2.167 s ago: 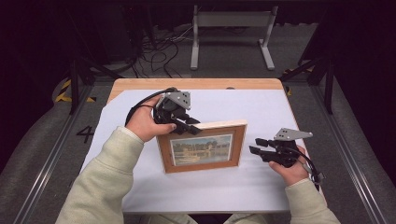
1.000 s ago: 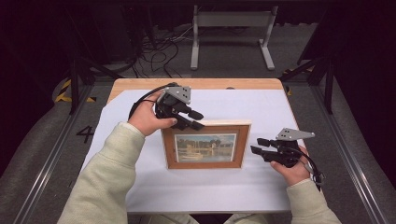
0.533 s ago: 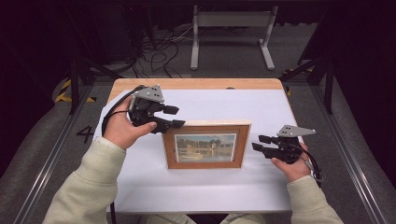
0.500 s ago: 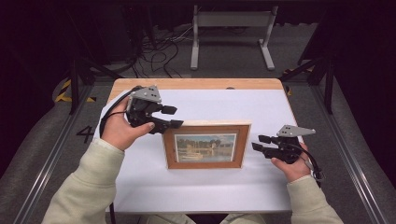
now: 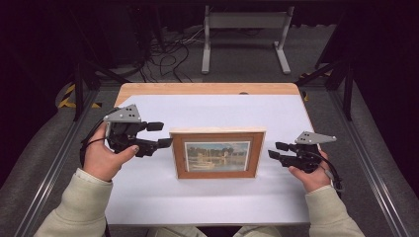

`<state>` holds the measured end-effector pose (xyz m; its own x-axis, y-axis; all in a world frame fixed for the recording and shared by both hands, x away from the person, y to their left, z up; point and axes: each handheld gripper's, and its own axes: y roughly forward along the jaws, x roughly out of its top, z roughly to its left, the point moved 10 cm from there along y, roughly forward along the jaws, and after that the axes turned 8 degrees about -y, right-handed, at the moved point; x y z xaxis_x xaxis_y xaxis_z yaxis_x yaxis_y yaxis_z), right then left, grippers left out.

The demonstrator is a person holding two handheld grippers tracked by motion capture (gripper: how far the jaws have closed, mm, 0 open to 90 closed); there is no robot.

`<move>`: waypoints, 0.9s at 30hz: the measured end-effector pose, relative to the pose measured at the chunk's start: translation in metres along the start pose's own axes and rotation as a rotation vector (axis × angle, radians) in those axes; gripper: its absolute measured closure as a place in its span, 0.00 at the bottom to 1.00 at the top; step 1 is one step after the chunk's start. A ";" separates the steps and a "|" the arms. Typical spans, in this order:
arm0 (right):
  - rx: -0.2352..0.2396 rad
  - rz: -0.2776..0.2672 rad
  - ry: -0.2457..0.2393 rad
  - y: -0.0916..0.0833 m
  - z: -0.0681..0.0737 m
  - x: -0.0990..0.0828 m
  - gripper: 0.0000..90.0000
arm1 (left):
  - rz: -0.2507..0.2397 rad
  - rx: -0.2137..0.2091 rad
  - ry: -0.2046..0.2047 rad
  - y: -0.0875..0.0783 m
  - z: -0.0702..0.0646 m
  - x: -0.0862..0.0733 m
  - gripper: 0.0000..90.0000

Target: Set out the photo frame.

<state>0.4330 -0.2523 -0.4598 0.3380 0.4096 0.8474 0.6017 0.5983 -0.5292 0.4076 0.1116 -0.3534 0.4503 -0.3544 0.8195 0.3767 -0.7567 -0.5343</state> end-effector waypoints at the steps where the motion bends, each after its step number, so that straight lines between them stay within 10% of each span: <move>1: -0.002 0.000 0.003 0.000 0.000 0.000 0.58 | 0.000 0.004 -0.009 0.000 0.001 -0.004 0.42; 27: 0.002 0.002 -0.010 0.000 0.000 -0.005 0.56 | -0.109 0.037 -0.196 0.024 0.029 -0.095 0.34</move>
<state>0.4313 -0.2542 -0.4642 0.3321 0.4175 0.8458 0.5992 0.5991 -0.5310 0.3975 0.1425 -0.4498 0.5523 -0.1552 0.8191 0.4595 -0.7631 -0.4544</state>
